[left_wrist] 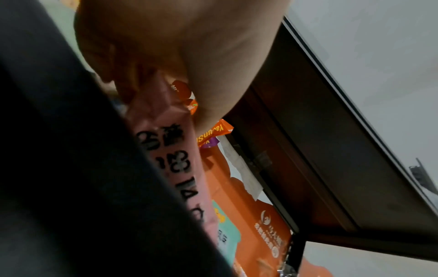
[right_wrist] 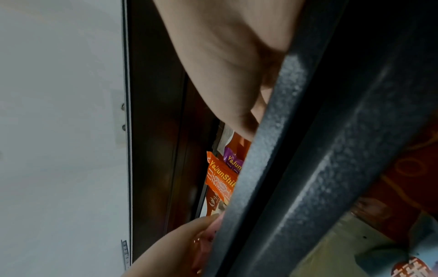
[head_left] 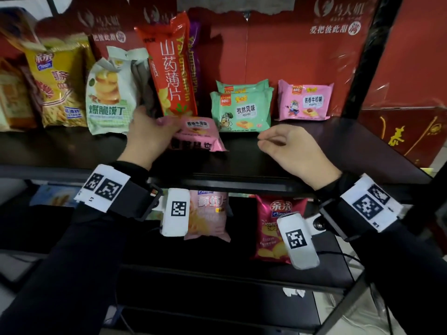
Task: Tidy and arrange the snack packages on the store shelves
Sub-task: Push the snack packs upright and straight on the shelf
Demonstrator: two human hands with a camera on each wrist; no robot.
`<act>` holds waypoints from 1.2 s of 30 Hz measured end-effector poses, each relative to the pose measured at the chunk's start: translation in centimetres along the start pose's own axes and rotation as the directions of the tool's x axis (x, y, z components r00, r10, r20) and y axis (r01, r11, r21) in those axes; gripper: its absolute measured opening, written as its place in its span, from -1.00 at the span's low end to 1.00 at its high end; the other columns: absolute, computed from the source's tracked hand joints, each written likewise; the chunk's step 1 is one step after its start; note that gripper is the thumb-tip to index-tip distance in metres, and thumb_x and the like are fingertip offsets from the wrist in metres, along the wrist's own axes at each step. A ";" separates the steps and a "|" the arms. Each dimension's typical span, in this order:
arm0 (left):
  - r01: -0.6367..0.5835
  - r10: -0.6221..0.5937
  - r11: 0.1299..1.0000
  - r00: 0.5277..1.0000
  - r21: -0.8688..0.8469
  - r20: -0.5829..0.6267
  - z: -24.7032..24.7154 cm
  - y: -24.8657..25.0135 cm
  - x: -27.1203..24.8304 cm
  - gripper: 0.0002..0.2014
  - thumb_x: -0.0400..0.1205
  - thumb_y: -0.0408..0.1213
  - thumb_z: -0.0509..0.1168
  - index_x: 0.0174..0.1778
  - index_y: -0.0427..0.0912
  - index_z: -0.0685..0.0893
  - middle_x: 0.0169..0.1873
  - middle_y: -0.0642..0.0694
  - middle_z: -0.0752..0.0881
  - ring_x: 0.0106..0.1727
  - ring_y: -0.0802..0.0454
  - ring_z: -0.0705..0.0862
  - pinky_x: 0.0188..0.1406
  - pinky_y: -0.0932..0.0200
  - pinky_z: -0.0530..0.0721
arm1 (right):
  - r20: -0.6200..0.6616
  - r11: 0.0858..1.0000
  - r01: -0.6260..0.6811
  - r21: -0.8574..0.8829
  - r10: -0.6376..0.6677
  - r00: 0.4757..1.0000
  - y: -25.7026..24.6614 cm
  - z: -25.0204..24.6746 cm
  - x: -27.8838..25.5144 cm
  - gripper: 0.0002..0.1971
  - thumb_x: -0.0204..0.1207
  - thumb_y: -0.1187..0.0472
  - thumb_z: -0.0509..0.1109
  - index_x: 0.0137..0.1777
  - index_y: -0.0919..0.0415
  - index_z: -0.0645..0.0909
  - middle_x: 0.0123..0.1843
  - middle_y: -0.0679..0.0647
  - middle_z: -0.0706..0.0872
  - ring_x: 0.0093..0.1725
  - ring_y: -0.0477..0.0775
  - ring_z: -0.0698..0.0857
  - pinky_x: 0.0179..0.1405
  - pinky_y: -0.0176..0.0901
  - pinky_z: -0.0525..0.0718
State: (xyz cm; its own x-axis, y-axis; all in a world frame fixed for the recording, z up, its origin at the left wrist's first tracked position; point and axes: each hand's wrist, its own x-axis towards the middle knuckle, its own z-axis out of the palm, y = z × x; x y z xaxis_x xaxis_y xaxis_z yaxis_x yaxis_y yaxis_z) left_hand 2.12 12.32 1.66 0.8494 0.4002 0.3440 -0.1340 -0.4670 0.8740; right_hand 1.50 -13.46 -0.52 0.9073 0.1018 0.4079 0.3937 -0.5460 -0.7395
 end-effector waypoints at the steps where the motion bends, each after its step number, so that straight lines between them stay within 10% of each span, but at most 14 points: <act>1: 0.007 -0.005 0.987 1.000 0.160 -0.015 -0.2 -0.3 0.1 -0.26 0.47 0.04 0.48 0.44 -0.35 0.45 0.34 -0.33 0.59 0.36 -0.28 0.57 0.38 -0.19 0.53 | 0.005 0.999 0.014 -0.034 -0.014 1.000 0.0 0.1 -0.1 -0.89 0.52 0.18 0.45 0.01 0.10 0.72 0.07 -0.06 0.76 0.12 -0.13 0.70 0.13 -0.43 0.48; 4: 0.004 0.032 0.917 0.996 0.398 -0.083 -0.5 -0.8 0.0 -0.31 0.55 0.09 0.38 0.49 -0.28 0.42 0.41 -0.35 0.50 0.46 -0.37 0.41 0.42 -0.16 0.40 | 0.013 0.993 0.034 -0.110 -0.032 0.999 0.0 0.3 -0.2 -0.87 0.50 0.18 0.46 0.02 0.13 0.74 0.04 -0.04 0.77 0.09 -0.09 0.71 0.13 -0.40 0.50; 14: -0.354 0.409 0.891 0.899 0.285 -0.159 1.2 1.6 -3.0 -0.65 0.59 -0.28 0.30 0.29 -0.25 0.62 0.20 -0.26 0.65 0.26 -0.25 0.57 0.28 -0.13 0.52 | 0.050 0.990 0.052 -0.130 -0.045 0.998 -0.3 -0.1 -0.7 -0.83 0.50 0.20 0.47 0.07 0.19 0.74 0.07 0.00 0.78 0.10 -0.11 0.70 -0.01 -0.58 0.41; 19: -0.624 0.628 0.766 0.778 0.154 0.022 5.6 3.6 -6.6 -0.79 0.57 -0.43 0.34 0.10 -0.23 0.71 0.07 -0.13 0.71 0.20 -0.08 0.60 0.23 0.17 0.43 | 0.100 0.999 0.005 -0.036 -0.002 0.995 -1.0 -2.8 -1.0 -0.89 0.51 0.26 0.46 0.00 0.18 0.76 0.00 -0.02 0.78 0.10 -0.11 0.70 0.18 -0.45 0.52; 22: -0.661 0.636 0.747 0.740 0.065 0.217 7.6 3.6 -7.5 -0.84 0.60 -0.40 0.34 0.07 -0.20 0.73 0.06 -0.05 0.73 0.19 -0.02 0.64 0.28 0.15 0.49 | 0.002 1.000 0.006 -0.013 -0.006 1.000 -1.8 -6.4 1.4 -0.85 0.53 0.33 0.41 0.02 0.38 0.74 0.07 0.32 0.78 -0.06 -0.05 0.62 -0.15 -0.44 0.53; 25: -0.642 0.599 0.763 0.745 0.075 0.294 8.3 2.9 -7.6 -0.83 0.62 -0.33 0.34 0.10 -0.12 0.73 0.04 0.08 0.70 0.15 0.12 0.62 0.15 0.41 0.40 | -0.080 0.989 -0.122 -0.086 0.116 0.990 -2.7 -8.8 5.9 -0.67 0.56 0.26 0.38 0.24 0.46 0.63 0.00 0.22 0.68 -0.10 0.03 0.49 -0.33 -0.27 0.47; 31: -0.648 0.604 0.755 0.747 0.098 0.278 8.5 2.2 -7.7 -0.86 0.63 -0.30 0.32 0.03 -0.05 0.75 -0.09 0.11 0.75 -0.06 0.14 0.68 -0.09 0.25 0.57 | -0.149 0.818 -0.433 -0.380 0.408 0.901 -0.1 -9.3 12.4 -0.70 0.52 0.14 0.46 0.15 0.32 0.64 0.34 0.31 0.63 0.34 0.27 0.62 0.35 0.09 0.58; 36: -0.637 0.591 0.763 0.756 0.108 0.283 8.5 2.1 -7.7 -0.87 0.61 -0.28 0.32 -0.01 -0.01 0.74 -0.17 0.13 0.72 -0.14 0.12 0.67 -0.13 0.14 0.61 | -0.108 0.827 -0.552 -0.109 0.542 0.834 2.0 -8.8 13.3 -0.39 0.61 0.25 0.36 0.57 0.47 0.22 0.51 0.24 0.39 0.55 0.33 0.36 0.29 -0.07 0.63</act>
State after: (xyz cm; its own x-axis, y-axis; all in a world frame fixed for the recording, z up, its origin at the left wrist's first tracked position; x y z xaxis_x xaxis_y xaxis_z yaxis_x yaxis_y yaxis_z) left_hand -0.34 1.57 -2.06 0.7070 -0.1966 0.6794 -0.5883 -0.6967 0.4106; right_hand 13.09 -20.51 8.18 0.9537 -0.3009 -0.0026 -0.1909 -0.5983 -0.7782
